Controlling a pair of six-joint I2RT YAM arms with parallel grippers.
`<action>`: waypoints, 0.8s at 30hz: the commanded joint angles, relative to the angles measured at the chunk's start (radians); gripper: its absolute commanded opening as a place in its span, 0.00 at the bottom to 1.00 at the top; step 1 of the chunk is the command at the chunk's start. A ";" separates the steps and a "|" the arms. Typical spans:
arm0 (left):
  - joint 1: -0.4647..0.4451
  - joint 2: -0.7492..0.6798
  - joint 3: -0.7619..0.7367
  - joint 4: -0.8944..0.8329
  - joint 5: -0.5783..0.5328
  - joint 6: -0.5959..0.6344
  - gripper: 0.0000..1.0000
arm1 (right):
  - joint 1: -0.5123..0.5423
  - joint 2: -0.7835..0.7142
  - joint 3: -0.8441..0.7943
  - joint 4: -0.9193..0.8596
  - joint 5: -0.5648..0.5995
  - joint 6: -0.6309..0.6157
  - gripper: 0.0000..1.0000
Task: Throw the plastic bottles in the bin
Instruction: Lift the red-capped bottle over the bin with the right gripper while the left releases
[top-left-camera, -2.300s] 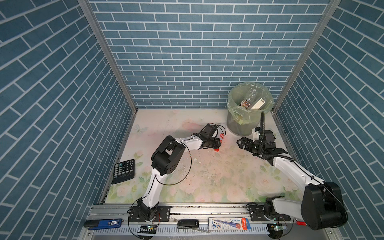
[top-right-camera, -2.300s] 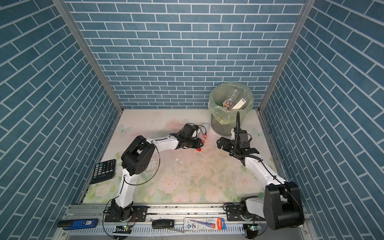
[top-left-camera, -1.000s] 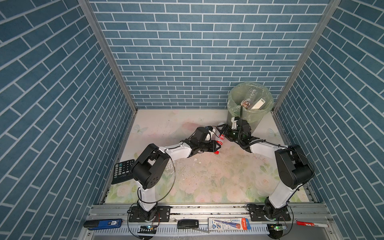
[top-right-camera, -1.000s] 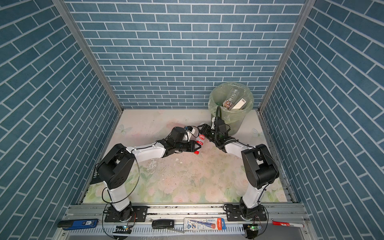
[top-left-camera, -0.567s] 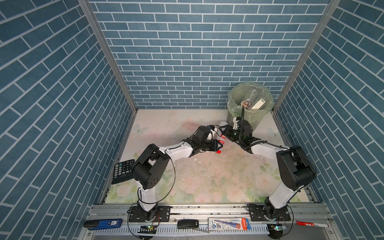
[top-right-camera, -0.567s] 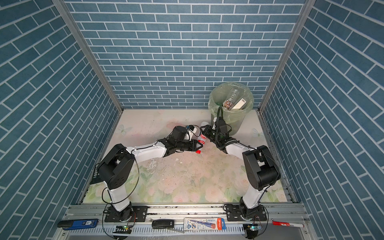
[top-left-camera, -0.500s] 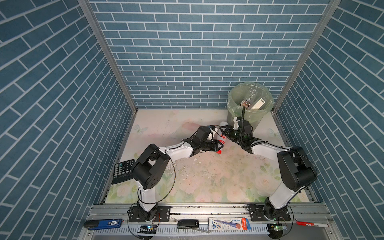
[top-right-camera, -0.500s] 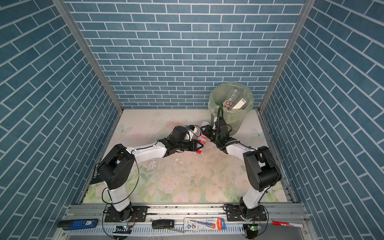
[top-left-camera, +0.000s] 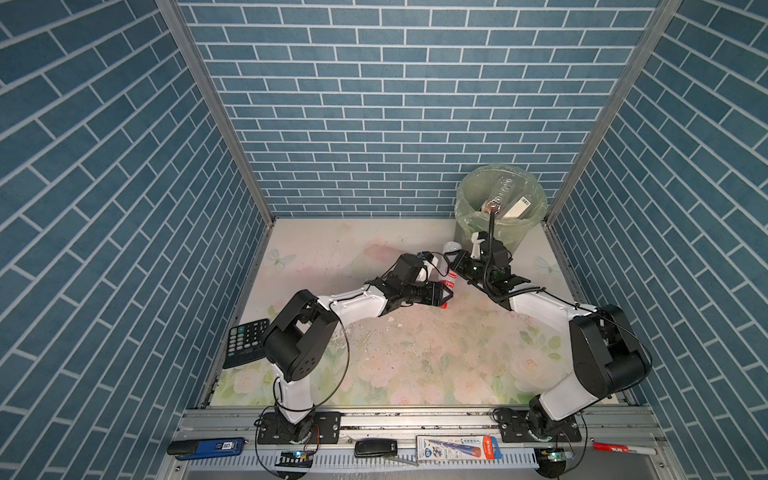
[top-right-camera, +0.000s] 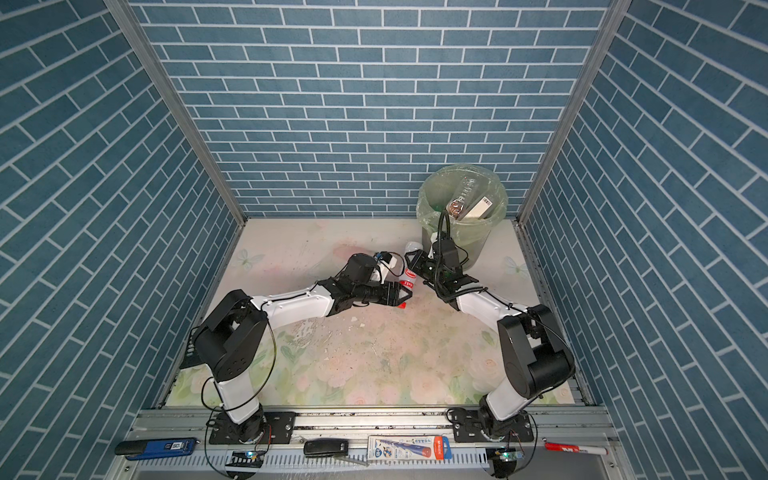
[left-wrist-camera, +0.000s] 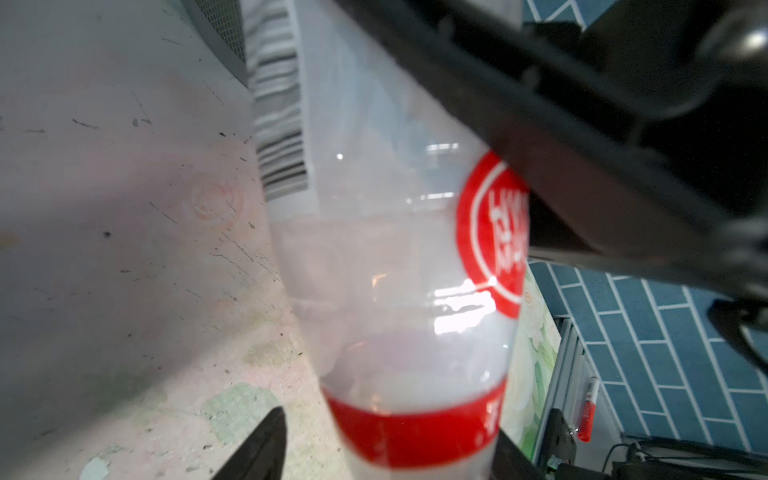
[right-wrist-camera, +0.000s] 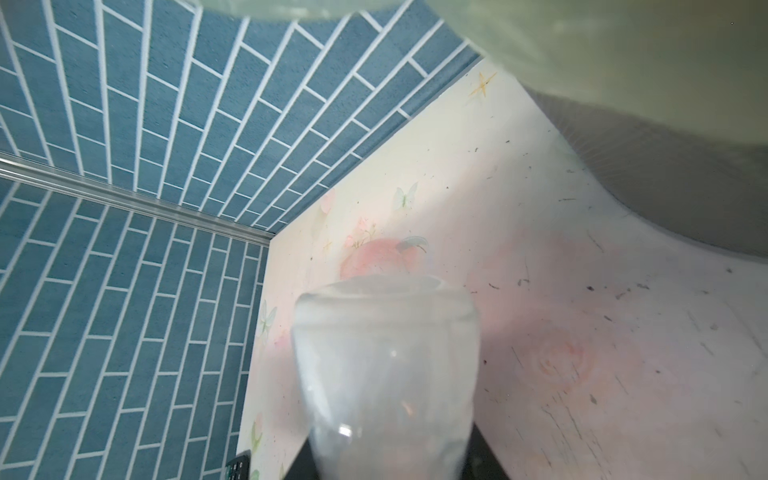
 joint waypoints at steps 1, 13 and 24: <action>-0.001 -0.083 -0.014 -0.060 -0.043 0.077 0.96 | 0.004 -0.063 -0.020 -0.111 0.058 -0.095 0.36; 0.020 -0.259 0.109 -0.138 -0.135 0.237 0.99 | 0.004 -0.135 0.291 -0.469 0.107 -0.413 0.35; 0.042 -0.170 0.325 -0.150 -0.119 0.273 0.99 | -0.008 -0.125 0.707 -0.624 0.176 -0.665 0.35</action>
